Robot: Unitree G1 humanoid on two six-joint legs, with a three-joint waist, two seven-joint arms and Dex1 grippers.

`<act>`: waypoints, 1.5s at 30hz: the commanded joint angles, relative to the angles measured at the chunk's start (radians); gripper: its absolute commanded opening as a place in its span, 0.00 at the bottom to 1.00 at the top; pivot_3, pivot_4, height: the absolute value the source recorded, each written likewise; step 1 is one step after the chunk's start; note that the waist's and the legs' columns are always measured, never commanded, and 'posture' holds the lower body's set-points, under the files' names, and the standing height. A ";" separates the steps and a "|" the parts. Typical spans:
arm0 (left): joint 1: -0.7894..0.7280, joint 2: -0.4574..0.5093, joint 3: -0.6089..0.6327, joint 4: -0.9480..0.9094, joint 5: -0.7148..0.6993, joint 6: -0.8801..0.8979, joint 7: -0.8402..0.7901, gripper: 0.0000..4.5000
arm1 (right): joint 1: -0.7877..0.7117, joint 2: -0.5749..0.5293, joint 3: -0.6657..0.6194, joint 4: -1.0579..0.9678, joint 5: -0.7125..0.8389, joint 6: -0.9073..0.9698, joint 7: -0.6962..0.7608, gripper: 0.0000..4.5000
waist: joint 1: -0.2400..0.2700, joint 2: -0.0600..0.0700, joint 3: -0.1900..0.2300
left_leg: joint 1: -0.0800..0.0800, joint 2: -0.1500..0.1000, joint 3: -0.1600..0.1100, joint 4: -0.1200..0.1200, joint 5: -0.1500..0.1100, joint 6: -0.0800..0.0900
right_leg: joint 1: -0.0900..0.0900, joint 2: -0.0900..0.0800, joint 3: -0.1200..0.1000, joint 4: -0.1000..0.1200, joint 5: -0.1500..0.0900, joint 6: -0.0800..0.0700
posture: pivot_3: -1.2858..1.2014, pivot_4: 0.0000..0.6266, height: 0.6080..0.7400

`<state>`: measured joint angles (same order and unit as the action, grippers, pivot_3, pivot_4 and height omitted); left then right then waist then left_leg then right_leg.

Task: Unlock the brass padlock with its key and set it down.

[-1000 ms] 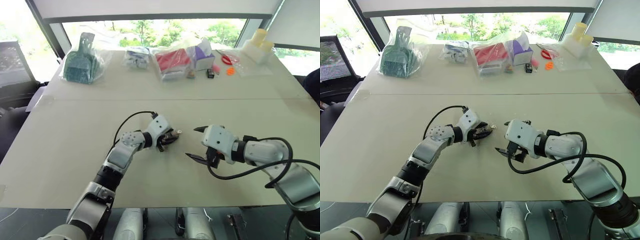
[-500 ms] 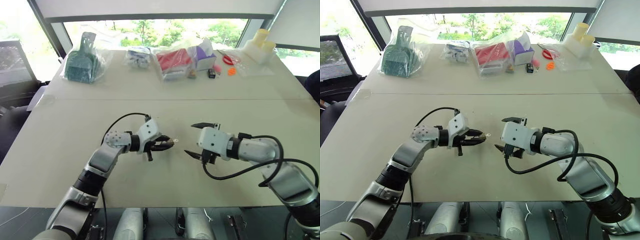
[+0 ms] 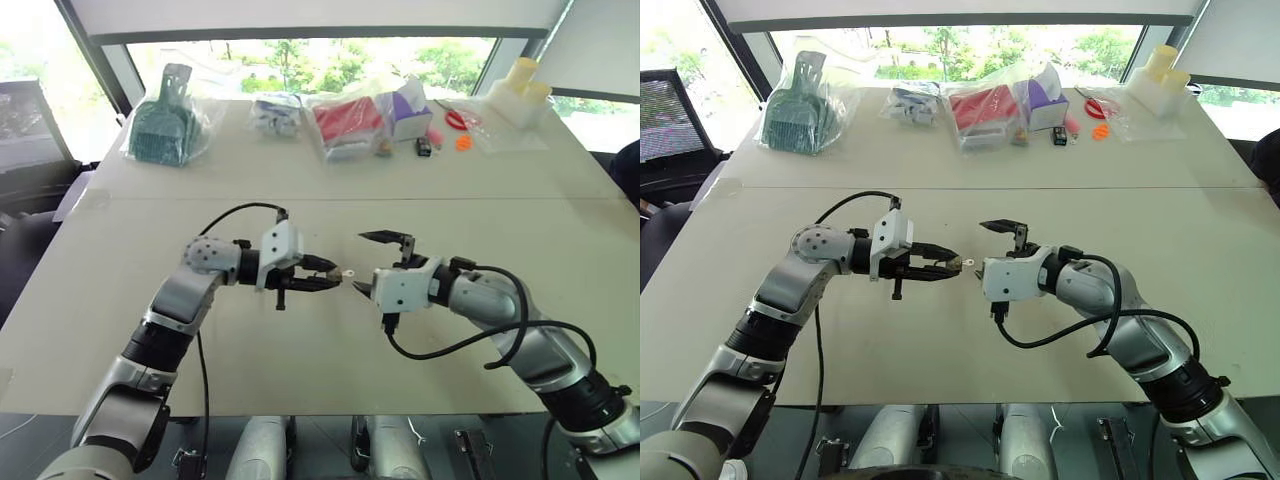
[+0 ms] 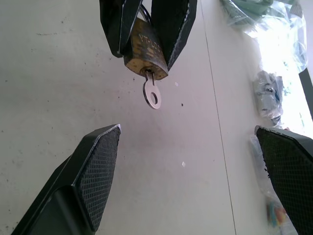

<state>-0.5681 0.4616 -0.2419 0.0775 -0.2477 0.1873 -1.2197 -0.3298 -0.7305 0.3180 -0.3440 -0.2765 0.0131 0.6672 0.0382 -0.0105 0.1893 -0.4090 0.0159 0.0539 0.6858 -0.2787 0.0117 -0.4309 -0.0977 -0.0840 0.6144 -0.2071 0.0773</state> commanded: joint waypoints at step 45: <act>-0.037 -0.023 0.007 0.028 0.051 -0.069 0.045 0.16 | -0.052 0.072 -0.018 -0.019 -0.051 -0.072 0.126 0.76 | -0.001 0.000 0.000 | 0.001 0.000 0.000 0.000 0.000 0.000 | 0.000 0.000 0.000 0.001 0.002 0.003 | 0.52 0.24 1.00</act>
<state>-0.5886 0.4367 -0.2447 0.1206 -0.1867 0.1256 -1.1760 -0.3660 -0.6561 0.3158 -0.3335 -0.3317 -0.0387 0.7929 0.0370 -0.0105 0.1893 -0.4085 0.0159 0.0540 0.6858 -0.2786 0.0117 -0.4308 -0.0975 -0.0840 0.6153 -0.2055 0.0801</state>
